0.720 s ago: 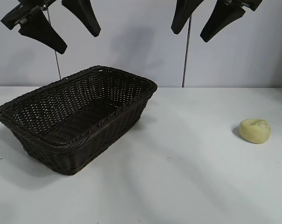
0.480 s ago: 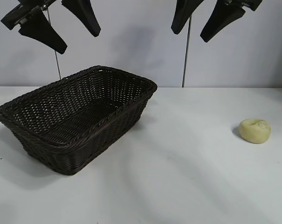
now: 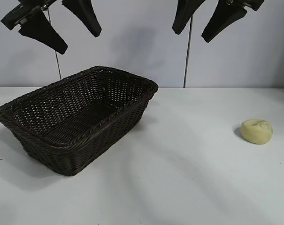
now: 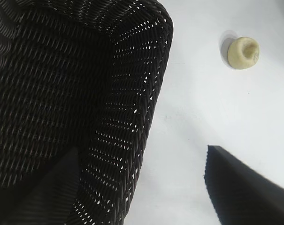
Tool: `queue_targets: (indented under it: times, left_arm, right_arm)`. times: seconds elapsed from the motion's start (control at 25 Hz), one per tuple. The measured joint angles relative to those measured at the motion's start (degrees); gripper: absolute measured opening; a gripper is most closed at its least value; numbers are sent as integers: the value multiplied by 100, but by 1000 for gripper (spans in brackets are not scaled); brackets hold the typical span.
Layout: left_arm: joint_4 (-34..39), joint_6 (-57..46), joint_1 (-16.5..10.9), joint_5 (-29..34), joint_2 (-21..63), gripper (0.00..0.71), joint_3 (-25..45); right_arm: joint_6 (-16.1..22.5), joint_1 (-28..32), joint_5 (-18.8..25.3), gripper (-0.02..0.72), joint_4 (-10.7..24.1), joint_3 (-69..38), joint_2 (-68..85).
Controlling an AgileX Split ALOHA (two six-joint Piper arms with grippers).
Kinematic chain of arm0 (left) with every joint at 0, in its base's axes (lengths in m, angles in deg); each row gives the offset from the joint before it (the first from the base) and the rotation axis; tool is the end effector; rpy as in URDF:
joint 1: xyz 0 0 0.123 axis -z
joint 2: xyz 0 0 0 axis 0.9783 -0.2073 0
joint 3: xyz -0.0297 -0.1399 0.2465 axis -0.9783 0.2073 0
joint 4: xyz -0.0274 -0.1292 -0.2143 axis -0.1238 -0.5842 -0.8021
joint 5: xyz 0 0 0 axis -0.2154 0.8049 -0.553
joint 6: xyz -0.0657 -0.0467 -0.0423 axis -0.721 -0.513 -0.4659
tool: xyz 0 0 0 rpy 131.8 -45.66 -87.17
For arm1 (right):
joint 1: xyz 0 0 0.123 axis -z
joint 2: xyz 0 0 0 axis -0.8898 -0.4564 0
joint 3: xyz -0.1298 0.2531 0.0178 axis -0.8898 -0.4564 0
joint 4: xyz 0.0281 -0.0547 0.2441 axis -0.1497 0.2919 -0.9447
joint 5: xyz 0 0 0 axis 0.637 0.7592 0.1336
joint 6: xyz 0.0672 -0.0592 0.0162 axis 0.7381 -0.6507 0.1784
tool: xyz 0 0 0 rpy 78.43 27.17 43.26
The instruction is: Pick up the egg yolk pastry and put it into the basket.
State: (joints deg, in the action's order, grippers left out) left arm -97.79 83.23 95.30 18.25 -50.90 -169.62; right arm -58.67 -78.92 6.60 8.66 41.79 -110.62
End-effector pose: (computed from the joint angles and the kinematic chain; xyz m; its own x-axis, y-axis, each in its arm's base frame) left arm 0.3610 -0.1528 0.3034 -0.9054 0.1452 -0.3990 0.3282 0.8355 -0.4407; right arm 0.3807 0.1332 0.3332 -0.8869 -0.2275 -0.4020 -0.3407 0.9099 0.2367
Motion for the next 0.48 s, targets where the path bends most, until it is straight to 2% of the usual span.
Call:
queue_targets:
  times: [0.48]
  left_arm:
    - [-12,0,0,-37,0,542,0]
  right_arm:
    - [0,0,-66,474,0,0,0]
